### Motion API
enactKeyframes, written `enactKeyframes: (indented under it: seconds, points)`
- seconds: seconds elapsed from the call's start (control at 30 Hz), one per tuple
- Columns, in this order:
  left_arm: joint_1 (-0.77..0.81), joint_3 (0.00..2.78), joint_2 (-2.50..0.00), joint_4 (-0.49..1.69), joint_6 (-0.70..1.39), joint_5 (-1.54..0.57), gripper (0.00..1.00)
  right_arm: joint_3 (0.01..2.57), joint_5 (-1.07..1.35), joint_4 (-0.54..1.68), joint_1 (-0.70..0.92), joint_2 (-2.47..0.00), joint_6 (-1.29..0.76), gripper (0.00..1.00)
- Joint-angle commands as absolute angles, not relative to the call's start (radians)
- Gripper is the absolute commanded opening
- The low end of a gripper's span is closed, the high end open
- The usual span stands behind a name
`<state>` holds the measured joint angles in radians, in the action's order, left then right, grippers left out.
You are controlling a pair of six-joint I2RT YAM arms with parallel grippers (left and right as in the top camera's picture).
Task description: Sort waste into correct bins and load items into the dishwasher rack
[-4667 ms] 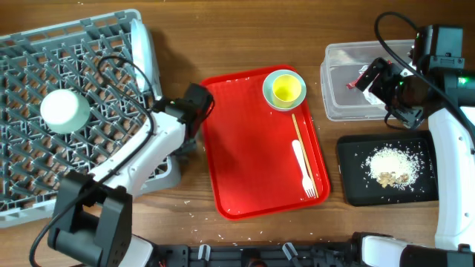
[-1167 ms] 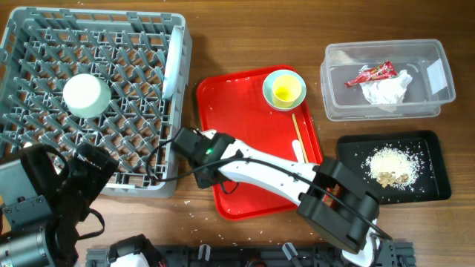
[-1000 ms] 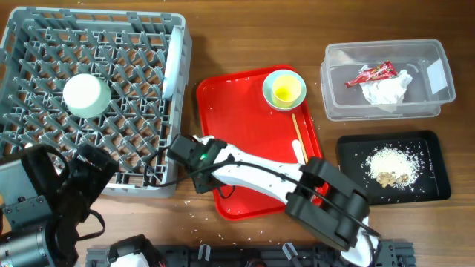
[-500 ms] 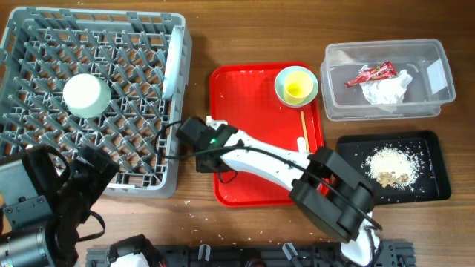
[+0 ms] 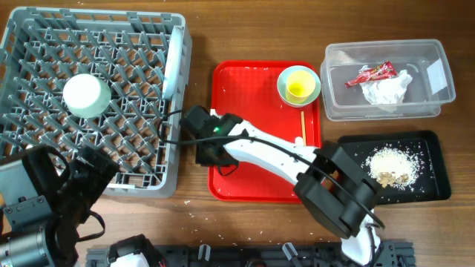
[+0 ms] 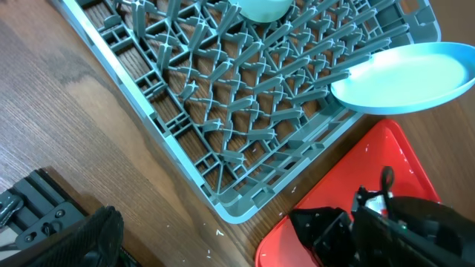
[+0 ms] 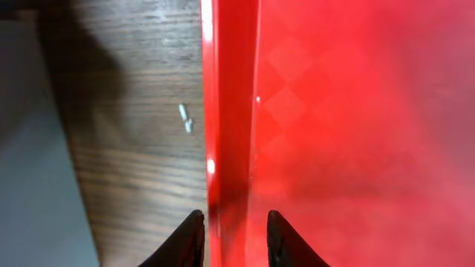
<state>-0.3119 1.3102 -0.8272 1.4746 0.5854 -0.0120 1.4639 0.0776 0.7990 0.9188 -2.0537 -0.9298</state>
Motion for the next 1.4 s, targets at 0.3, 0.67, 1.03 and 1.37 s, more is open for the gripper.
enactKeyframes:
  seconds: [0.3,0.67,1.03,1.37]
  points:
    - [-0.318,1.315,-0.827,1.478,0.585,0.001,1.0,1.551,0.12,1.106,0.271,-1.396,-0.651,1.0]
    - [-0.318,1.315,-0.827,1.458,0.373,-0.477,1.0,1.549,-0.223,1.164,0.057,-1.376,-0.651,1.0]
    - [0.414,1.324,-1.07,1.188,0.439,-0.339,0.99,1.549,-0.47,1.164,0.057,-1.378,-0.657,1.0]
    - [0.717,1.717,-1.76,0.952,0.448,0.061,0.7,1.549,-0.47,1.164,0.057,-1.378,-0.657,1.0]
